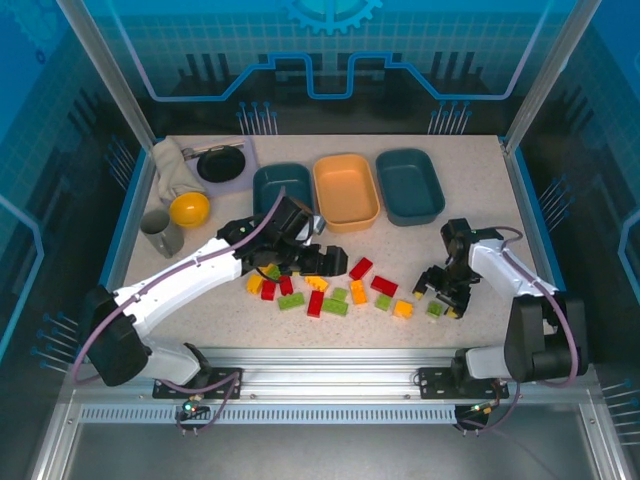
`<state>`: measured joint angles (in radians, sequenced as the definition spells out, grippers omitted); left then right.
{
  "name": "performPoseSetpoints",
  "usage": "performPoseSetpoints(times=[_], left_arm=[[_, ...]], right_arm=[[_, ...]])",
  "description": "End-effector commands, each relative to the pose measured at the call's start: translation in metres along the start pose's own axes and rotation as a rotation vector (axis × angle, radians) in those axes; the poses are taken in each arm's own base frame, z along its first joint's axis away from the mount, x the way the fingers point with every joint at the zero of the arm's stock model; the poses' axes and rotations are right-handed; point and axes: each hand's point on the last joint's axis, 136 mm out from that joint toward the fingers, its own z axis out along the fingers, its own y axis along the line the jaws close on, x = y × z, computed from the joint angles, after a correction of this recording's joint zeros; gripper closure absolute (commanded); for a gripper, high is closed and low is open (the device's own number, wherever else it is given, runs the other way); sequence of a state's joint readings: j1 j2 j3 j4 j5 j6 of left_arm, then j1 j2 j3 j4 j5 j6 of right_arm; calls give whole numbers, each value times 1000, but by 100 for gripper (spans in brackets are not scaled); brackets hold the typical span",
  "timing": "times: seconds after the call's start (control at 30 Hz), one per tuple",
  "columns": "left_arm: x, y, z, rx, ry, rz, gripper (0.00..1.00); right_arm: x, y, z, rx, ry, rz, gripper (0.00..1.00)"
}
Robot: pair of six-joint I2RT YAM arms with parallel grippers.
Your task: Sort the legos into containers by color
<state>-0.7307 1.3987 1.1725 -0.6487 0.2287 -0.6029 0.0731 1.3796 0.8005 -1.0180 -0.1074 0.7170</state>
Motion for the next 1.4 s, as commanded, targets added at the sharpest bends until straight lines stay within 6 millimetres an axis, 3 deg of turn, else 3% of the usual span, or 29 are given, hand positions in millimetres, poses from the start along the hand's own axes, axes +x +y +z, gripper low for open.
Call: performPoseSetpoints(times=[0.0, 0.27, 0.53, 0.67, 0.77, 0.9, 1.07, 1.2, 1.37], left_arm=[[-3, -10, 5, 37, 9, 22, 3], [-8, -14, 6, 44, -4, 14, 3], [-9, -14, 7, 48, -6, 4, 3], [-10, -15, 6, 50, -10, -2, 3], [-12, -18, 5, 54, -17, -7, 3], [-24, -29, -4, 75, -44, -6, 2], [-58, -39, -19, 111, -105, -45, 2], [-92, -36, -31, 143, -165, -100, 2], [-133, -21, -39, 156, -223, -164, 3]], right_arm=[[-3, -7, 11, 26, 18, -2, 28], [-12, -9, 19, 60, 28, -38, 43], [-17, -12, 31, 92, 54, -43, 50], [-19, -13, 29, 102, 36, -48, 61], [-25, -7, 14, 106, -37, -83, 68], [-37, 29, -39, 64, -206, -179, 69], [-67, 95, -103, -44, -358, -256, 69], [-106, 137, -124, -72, -409, -284, 70], [-167, 175, -120, -91, -416, -268, 71]])
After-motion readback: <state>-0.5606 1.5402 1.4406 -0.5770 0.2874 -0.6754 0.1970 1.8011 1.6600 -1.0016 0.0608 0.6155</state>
